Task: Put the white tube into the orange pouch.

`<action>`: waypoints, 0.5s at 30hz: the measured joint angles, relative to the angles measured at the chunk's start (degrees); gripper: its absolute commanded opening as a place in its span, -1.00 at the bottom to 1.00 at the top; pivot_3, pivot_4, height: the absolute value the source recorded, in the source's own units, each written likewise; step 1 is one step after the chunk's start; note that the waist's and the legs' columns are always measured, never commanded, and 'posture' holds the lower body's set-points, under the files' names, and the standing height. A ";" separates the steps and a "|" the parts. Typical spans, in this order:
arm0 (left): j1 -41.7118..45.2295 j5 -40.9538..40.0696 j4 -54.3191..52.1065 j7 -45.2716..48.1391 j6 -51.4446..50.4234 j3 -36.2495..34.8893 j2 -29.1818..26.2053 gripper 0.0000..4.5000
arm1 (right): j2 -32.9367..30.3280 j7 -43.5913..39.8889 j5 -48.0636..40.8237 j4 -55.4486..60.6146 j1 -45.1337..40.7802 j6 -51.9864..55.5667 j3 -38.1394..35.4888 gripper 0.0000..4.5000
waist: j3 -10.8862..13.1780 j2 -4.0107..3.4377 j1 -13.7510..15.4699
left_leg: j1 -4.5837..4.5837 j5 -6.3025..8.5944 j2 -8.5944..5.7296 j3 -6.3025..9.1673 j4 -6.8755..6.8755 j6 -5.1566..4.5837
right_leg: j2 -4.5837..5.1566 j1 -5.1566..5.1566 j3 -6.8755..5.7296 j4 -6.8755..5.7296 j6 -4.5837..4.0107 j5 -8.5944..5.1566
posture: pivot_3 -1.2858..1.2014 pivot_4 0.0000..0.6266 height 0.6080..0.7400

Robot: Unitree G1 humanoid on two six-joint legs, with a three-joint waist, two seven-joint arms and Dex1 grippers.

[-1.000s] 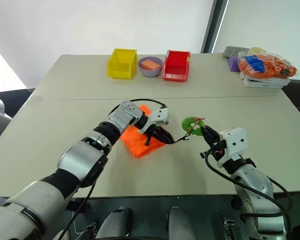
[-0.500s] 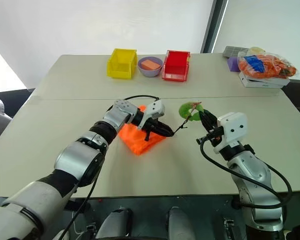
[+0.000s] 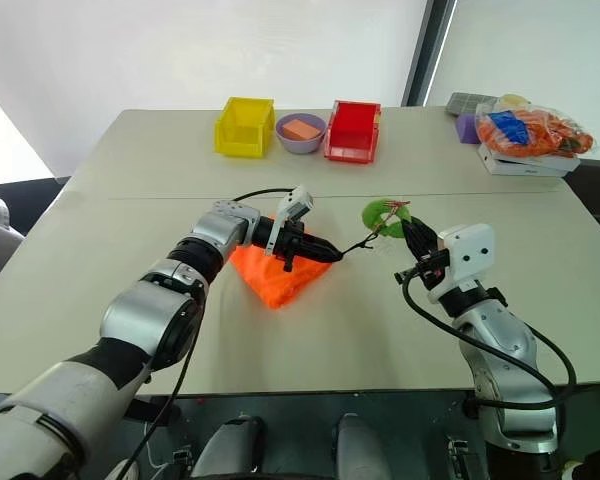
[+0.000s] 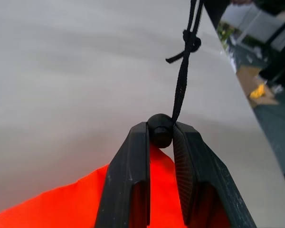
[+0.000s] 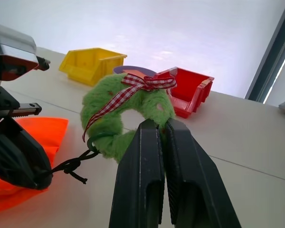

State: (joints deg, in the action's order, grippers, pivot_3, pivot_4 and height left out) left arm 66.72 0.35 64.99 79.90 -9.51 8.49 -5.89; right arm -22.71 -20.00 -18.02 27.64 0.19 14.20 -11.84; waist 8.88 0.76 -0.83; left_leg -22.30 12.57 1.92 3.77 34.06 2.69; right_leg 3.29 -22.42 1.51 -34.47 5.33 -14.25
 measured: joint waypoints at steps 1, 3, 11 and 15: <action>-0.55 0.62 -0.88 0.02 1.68 0.84 -0.36 -0.71 | 0.02 0.17 0.29 -0.15 -0.01 -0.13 0.00 -1.00 | 0.00 0.00 -0.02 | 0.01 0.00 0.00 0.00 0.00 0.00 | 0.00 0.00 0.00 -0.01 0.00 0.00 | 0.03 -0.52 1.00; -2.08 1.71 -2.88 0.91 4.70 2.50 -1.06 -0.71 | 0.07 1.02 1.19 -1.26 -0.09 -0.22 -0.09 -1.00 | 0.00 -0.01 0.02 | 0.03 0.00 0.00 0.00 0.00 0.00 | 0.00 0.02 0.00 -0.03 -0.01 0.00 | 0.03 -0.52 1.00; -8.77 2.01 -16.23 4.02 9.46 7.05 -5.53 -0.71 | -0.54 4.51 7.83 -8.77 -1.72 1.73 0.89 -1.00 | -0.03 -0.05 -0.17 | 0.05 0.00 0.00 -0.01 0.03 0.00 | 0.00 0.01 0.04 -0.10 -0.03 0.00 | 0.03 -0.52 1.00; -12.75 2.95 -20.78 3.29 10.47 9.30 -8.63 -0.71 | -0.70 6.67 9.94 -12.48 -3.61 2.48 0.92 -1.00 | -0.05 -0.09 -0.01 | 0.10 -0.01 0.00 0.01 0.02 -0.01 | -0.01 -0.02 0.05 -0.23 -0.03 -0.01 | 0.03 -0.52 1.00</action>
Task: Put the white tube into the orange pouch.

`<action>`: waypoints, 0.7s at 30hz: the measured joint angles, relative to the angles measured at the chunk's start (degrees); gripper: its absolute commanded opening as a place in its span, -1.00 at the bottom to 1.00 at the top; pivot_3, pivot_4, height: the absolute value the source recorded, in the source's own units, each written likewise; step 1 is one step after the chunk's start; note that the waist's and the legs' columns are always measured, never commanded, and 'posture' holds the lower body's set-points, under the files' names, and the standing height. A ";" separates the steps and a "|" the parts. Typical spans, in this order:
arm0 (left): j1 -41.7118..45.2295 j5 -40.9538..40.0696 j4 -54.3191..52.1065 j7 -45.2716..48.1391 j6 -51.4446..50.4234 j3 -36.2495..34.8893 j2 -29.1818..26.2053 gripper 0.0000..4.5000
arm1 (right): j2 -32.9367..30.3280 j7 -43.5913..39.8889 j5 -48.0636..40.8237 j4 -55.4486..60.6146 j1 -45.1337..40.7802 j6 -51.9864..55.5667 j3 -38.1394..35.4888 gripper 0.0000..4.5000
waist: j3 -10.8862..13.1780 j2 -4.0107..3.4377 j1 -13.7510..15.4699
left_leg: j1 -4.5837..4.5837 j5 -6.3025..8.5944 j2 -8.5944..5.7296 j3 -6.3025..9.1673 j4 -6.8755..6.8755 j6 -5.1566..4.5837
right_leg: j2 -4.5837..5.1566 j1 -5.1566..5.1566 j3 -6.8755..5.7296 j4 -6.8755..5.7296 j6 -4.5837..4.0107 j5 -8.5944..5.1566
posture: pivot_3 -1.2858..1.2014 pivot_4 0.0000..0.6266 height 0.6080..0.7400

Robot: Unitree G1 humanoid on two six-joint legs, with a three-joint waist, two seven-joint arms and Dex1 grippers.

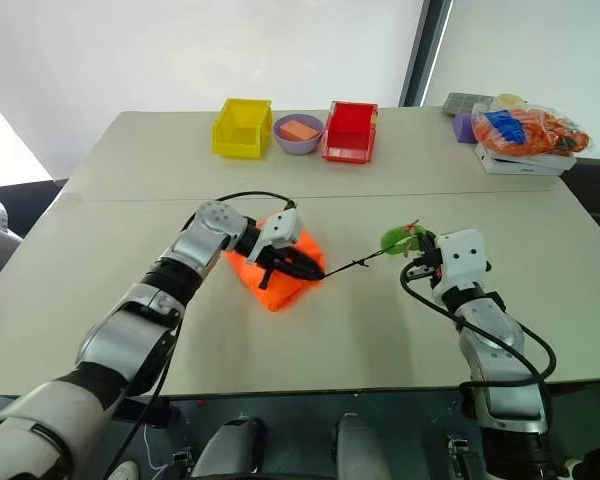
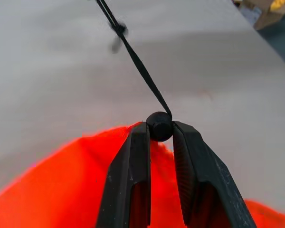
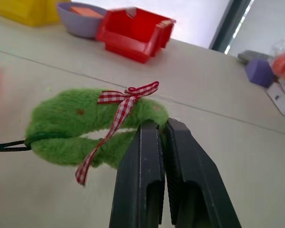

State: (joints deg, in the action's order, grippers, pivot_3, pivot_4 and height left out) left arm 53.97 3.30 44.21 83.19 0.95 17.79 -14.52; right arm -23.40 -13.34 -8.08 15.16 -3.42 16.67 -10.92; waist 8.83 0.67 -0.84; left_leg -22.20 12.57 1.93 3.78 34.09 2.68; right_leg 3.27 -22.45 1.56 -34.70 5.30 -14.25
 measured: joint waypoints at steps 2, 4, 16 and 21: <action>-0.41 0.10 -0.66 -1.13 0.34 0.67 -0.35 -0.71 | 0.01 0.09 0.26 -0.98 -0.70 0.03 0.17 -1.00 | 0.00 0.00 0.22 | -0.01 0.00 0.00 0.00 0.05 0.00 | 0.00 0.01 0.00 -0.03 0.01 -0.01 | 0.03 -0.52 1.00; -0.64 0.21 -1.30 -2.87 0.70 0.84 -0.43 -0.71 | 0.04 0.47 0.61 -1.90 -2.01 0.01 0.33 -1.00 | 0.00 0.00 0.13 | -0.01 0.00 -0.01 -0.01 0.10 0.00 | 0.00 0.04 0.01 -0.03 0.00 -0.01 | 0.03 -0.52 1.00; -1.69 -0.11 -5.31 -3.31 0.05 3.23 -1.84 -0.71 | 0.37 4.58 4.06 -5.30 -3.66 0.50 0.98 -1.00 | 0.00 0.00 -0.18 | 0.10 0.00 0.00 0.00 0.10 0.00 | -0.01 -0.04 0.03 -0.33 0.04 -0.05 | 0.03 -0.52 1.00; -3.51 -0.29 -10.34 0.48 -1.63 5.31 -6.94 -0.71 | 0.24 6.41 6.69 -6.36 -4.05 1.68 1.53 -1.00 | 0.00 -0.01 -0.21 | 0.17 0.00 0.01 0.01 0.06 -0.01 | -0.03 -0.03 0.05 -0.43 -0.03 -0.11 | 0.03 -0.52 1.00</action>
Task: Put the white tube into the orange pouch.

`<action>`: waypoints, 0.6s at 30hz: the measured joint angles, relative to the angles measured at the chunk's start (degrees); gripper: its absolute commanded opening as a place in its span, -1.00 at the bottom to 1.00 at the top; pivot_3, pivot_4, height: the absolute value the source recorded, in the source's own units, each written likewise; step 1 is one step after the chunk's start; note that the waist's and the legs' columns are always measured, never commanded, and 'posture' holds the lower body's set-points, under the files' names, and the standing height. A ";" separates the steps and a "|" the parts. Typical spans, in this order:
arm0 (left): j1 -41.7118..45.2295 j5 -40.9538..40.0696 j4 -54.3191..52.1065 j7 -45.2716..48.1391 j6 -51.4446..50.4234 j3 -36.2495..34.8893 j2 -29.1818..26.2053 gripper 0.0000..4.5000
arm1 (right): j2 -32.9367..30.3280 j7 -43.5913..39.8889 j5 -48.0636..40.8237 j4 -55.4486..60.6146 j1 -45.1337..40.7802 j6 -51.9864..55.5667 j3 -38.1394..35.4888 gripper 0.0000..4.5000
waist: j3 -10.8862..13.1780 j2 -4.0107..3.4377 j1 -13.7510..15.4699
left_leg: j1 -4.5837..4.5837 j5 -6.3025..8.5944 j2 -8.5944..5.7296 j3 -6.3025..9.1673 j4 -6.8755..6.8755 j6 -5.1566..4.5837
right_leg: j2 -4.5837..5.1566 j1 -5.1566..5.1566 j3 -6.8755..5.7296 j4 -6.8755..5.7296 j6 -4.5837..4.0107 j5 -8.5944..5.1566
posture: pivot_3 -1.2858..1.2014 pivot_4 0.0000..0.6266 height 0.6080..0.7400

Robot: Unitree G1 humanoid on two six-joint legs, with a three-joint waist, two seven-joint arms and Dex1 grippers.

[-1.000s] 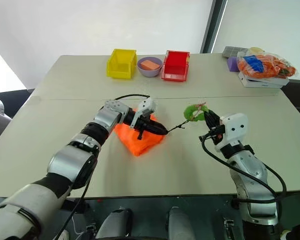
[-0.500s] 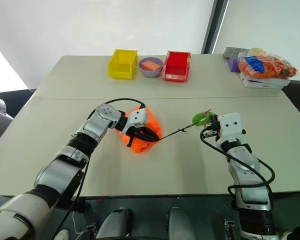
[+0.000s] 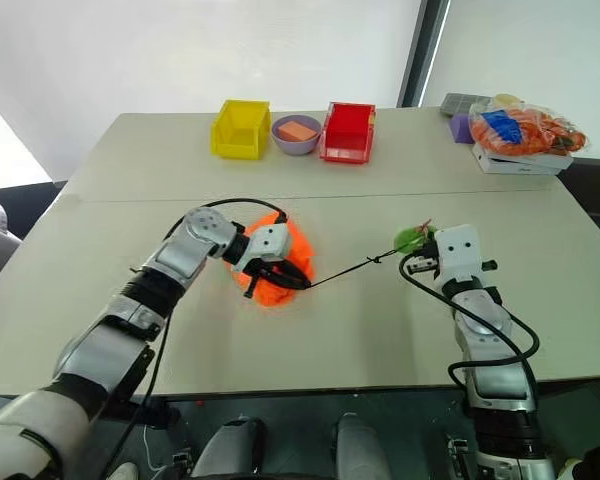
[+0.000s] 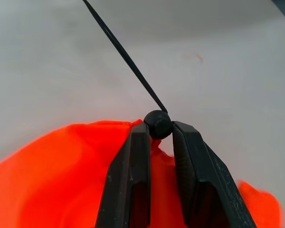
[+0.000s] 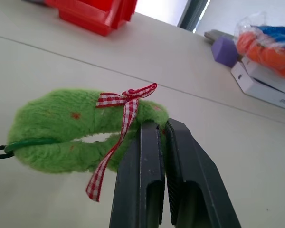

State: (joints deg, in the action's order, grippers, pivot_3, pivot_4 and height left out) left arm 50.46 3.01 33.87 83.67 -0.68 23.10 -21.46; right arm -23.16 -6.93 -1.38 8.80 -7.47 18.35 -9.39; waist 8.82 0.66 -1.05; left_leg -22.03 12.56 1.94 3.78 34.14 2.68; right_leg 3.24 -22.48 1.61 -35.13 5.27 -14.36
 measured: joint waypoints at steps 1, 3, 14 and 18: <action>-0.10 0.11 -0.25 -0.02 0.20 0.48 -0.37 -0.71 | 0.00 0.14 0.15 -0.06 -0.15 0.07 0.04 -1.00 | 0.00 0.00 0.04 | -0.01 0.00 0.00 0.00 0.01 0.00 | 0.00 0.01 0.00 0.00 0.00 0.00 | 0.03 -0.52 1.00; -0.18 0.34 -0.24 -0.26 1.19 1.06 -0.95 -0.71 | 0.00 0.31 0.27 -0.07 -0.82 0.15 0.35 -1.00 | 0.00 0.00 0.07 | 0.00 0.00 0.00 0.00 0.03 0.00 | 0.00 0.03 0.01 0.01 0.00 0.00 | 0.03 -0.52 1.00; -1.65 -1.04 -1.32 -0.81 -1.18 1.11 -1.80 -0.59 | -1.75 -2.07 1.18 -0.24 -1.26 1.33 2.67 -0.85 | 0.00 0.00 -0.06 | 0.02 0.00 0.00 0.00 0.02 -0.01 | 0.00 0.03 0.01 0.00 -0.01 0.00 | 0.03 -0.52 1.00; -3.51 -5.04 -3.54 -0.45 -8.37 -1.73 -1.77 0.09 | -4.41 -4.73 1.63 0.25 -0.41 4.11 2.74 -0.14 | 0.00 0.00 -0.08 | 0.03 0.00 0.00 0.00 0.02 -0.01 | 0.00 0.03 0.01 0.00 -0.01 -0.01 | 0.03 -0.52 1.00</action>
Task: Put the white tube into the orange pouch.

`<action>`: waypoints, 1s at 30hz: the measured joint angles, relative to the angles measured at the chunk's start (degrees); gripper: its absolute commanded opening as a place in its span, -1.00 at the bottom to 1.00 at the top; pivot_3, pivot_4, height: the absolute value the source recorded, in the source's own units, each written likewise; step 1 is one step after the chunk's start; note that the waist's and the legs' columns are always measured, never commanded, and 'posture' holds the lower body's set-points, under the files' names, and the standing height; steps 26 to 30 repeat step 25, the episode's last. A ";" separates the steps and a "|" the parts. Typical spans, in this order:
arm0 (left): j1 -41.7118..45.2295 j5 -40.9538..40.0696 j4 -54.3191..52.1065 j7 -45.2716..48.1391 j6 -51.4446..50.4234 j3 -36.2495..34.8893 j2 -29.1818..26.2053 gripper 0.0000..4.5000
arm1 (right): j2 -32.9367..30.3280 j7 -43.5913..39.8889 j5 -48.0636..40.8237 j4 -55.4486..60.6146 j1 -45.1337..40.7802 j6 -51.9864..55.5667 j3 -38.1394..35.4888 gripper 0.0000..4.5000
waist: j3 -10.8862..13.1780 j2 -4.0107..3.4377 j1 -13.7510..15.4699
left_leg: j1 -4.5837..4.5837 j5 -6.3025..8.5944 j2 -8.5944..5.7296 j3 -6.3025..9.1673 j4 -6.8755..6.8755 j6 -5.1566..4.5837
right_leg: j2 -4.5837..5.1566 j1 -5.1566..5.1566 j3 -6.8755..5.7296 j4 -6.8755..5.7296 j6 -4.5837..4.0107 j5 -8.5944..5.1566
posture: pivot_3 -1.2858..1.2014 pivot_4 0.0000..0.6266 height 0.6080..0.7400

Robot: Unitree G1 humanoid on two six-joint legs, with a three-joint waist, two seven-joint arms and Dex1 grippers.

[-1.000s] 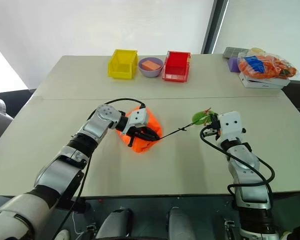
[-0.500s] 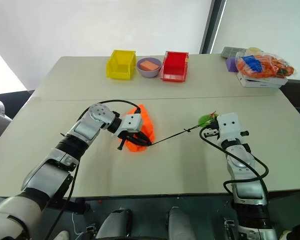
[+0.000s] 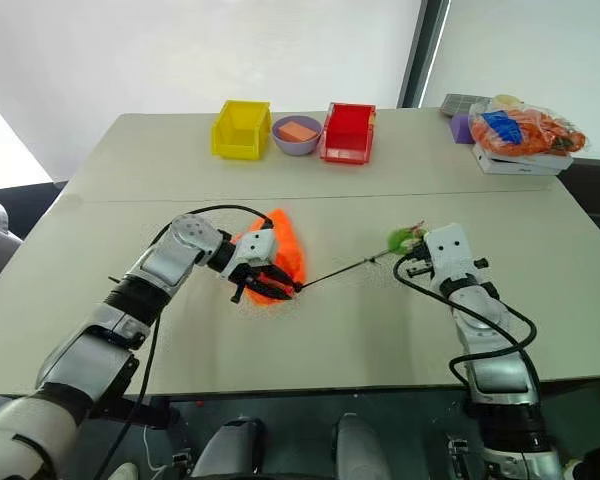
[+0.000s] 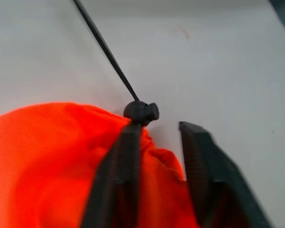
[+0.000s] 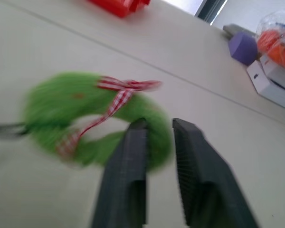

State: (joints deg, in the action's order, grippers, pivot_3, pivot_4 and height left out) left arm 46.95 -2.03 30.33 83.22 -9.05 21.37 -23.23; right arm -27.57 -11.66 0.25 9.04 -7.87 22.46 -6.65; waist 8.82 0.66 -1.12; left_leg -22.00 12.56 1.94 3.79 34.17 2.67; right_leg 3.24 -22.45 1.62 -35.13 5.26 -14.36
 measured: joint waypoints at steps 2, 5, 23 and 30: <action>-0.75 -2.55 -1.84 -1.37 -4.61 -2.66 -0.29 0.09 | -0.62 -1.63 -0.16 1.28 1.56 1.00 -0.06 -0.14 | 0.00 0.01 0.00 | -0.02 0.00 0.00 0.01 0.00 0.00 | 0.00 -0.03 0.00 -0.01 0.00 0.00 | 0.03 -0.52 1.00; -0.87 -6.47 -4.84 -3.89 -10.94 -8.10 -2.27 0.09 | -1.65 -4.09 -1.02 3.44 4.17 0.91 -0.66 -0.14 | 0.01 0.01 -0.08 | -0.02 0.00 0.00 0.02 -0.01 0.00 | -0.01 -0.04 0.00 -0.01 0.05 -0.02 | 0.03 -0.52 1.00; -29.97 -11.24 -21.20 -31.28 -14.19 -29.38 -10.23 0.09 | -3.18 -23.08 -22.37 7.98 10.99 -1.35 -10.47 -0.14 | 0.16 0.31 0.60 | 0.48 0.03 0.02 -0.17 -0.15 0.05 | 0.26 0.26 0.00 0.05 0.13 -0.19 | 0.03 -0.52 1.00; -31.42 -11.25 -23.37 -33.20 -14.18 -29.52 -10.07 0.09 | -3.18 -23.98 -22.39 6.52 10.35 -1.56 -9.45 -0.14 | 0.16 0.32 0.56 | 0.49 0.03 0.00 -0.23 -0.14 0.06 | 0.33 0.27 0.01 0.10 0.12 -0.19 | 0.03 -0.52 1.00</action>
